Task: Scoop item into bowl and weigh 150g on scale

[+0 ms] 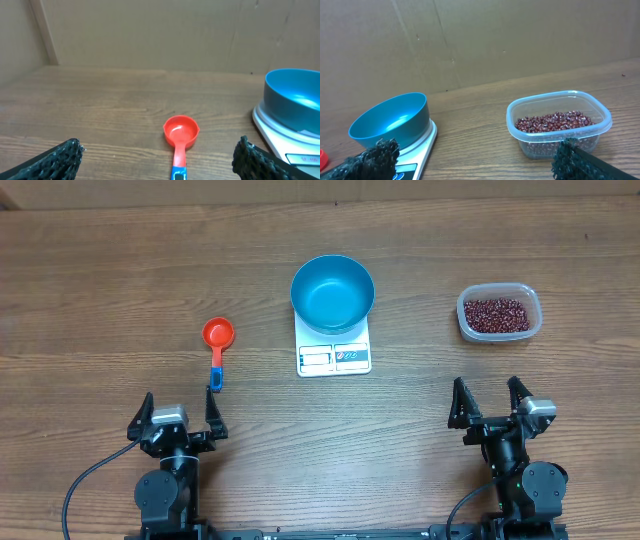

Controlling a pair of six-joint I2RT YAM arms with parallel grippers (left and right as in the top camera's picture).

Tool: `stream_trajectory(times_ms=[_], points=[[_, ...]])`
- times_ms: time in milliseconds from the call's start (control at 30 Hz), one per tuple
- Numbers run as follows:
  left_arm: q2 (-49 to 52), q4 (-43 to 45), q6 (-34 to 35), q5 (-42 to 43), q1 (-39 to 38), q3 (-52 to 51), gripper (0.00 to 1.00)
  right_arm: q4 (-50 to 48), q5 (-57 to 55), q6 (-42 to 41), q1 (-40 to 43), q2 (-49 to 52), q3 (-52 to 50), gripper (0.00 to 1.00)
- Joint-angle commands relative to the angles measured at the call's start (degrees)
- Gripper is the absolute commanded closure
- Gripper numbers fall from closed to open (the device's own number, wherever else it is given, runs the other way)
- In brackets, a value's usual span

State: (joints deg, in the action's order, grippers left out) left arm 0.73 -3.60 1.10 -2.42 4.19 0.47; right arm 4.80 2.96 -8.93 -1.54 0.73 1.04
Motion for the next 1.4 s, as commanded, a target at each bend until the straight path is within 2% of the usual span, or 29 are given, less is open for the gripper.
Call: stream_trajectory(times_ms=[0, 233, 433, 600, 933, 1367], points=[[-0.5, 0.6, -1.0, 0.2, 0.4, 0.0, 0.01, -0.1, -0.4, 0.4, -0.3, -0.6, -0.6, 0.0], [-0.5, -1.6, -1.2, 5.0, 0.4, 1.8, 0.0, -0.1, -0.4, 0.4, -0.3, -0.6, -0.6, 0.0], [0.0, -9.6, -4.8, 5.0, 0.4, 8.0, 0.01, -0.1, -0.4, 0.4, -0.3, -0.6, -0.6, 0.0], [4.3, -14.8, -6.1, 5.0, 0.4, 13.7, 0.01, -0.1, -0.4, 0.4, -0.3, -0.6, -0.6, 0.0], [22.0, -17.2, -6.3, 7.0, 0.3, 24.4, 0.0, -0.1, -0.4, 0.4, -0.3, -0.6, -0.6, 0.0], [44.9, -29.1, -8.4, 7.0, 0.3, 43.6, 0.0, -0.1, -0.4, 0.4, -0.3, -0.6, -0.6, 0.0]])
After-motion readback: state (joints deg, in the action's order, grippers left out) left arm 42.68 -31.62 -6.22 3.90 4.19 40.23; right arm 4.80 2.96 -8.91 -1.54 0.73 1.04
